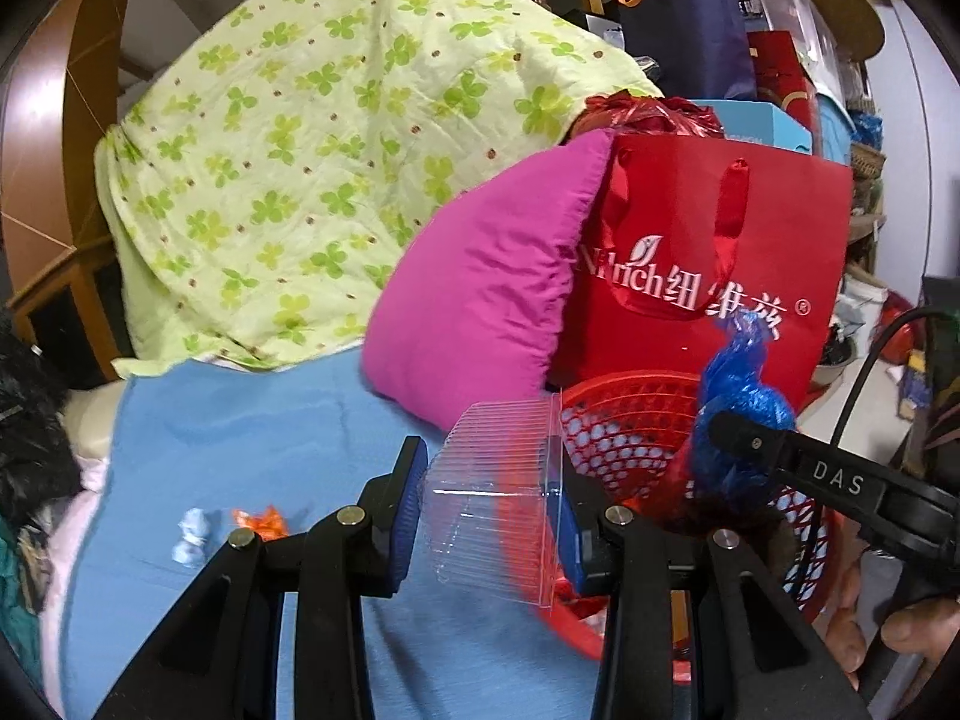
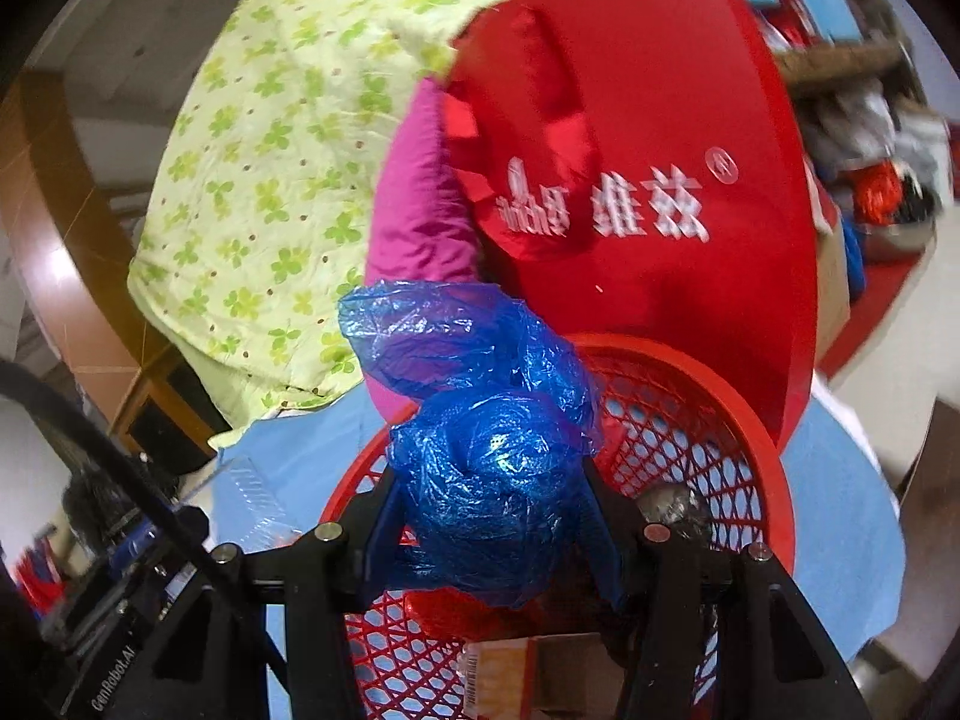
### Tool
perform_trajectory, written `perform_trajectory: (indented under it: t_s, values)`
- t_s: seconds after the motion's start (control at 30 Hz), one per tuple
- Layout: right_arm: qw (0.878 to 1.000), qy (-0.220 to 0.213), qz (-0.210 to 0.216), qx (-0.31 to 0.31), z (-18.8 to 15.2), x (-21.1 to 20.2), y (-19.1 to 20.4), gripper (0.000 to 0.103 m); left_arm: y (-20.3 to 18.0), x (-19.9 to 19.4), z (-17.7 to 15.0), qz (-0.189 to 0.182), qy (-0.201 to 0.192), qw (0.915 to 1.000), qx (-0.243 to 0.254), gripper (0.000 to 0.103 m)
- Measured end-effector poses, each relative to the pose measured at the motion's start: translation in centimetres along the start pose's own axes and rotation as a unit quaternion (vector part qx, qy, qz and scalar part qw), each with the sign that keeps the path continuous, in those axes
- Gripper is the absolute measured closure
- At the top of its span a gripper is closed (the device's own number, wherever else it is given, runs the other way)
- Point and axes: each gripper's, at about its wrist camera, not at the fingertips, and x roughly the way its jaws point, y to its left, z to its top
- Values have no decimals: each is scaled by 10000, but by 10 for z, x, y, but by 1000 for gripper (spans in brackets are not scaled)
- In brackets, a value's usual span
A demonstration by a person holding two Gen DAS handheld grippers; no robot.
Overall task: Collect trash
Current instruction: 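Open the right tool over the basket while the left tool drops the comb in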
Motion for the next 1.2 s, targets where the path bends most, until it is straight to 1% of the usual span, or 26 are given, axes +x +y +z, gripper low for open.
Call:
perform_trajectory:
  t_s: [0.13, 0.23, 0.47, 0.5, 0.53, 0.6, 0.7, 0.87, 0.97, 1.2]
  values:
    - [9990, 194, 75, 405, 2, 8, -15, 46, -6, 13, -3, -299, 106, 9994, -135, 62]
    - [9983, 210, 124, 521, 3, 10, -17, 46, -11, 22, -7, -457, 166, 9987, -171, 62]
    - [9966, 224, 295, 738, 4, 12, -21, 43, -26, 27, -12, -726, 168, 9972, -14, 61]
    - [9962, 210, 337, 780, 5, 12, -22, 43, -27, 27, -12, -769, 173, 9969, 9, 56]
    - [9958, 200, 377, 807, 6, 10, -26, 42, -29, 27, -13, -811, 174, 9965, 46, 48]
    - [9949, 127, 470, 889, 6, 7, -30, 39, -30, 26, -14, -771, 130, 9969, 97, 41]
    - [9935, 5, 579, 980, 8, 0, -35, 35, -30, 25, -16, -777, 127, 9968, 136, 38]
    - [9929, -153, 572, 1035, 8, -5, -35, 35, -26, 20, -19, -603, 104, 9979, 215, 37]
    - [9930, -173, 572, 1015, 7, -6, -30, 35, -22, 15, -20, -476, 64, 9984, 285, 34]
    - [9953, -411, 473, 738, 6, -9, -11, 35, -11, 3, -25, -225, -29, 9988, 428, 31]
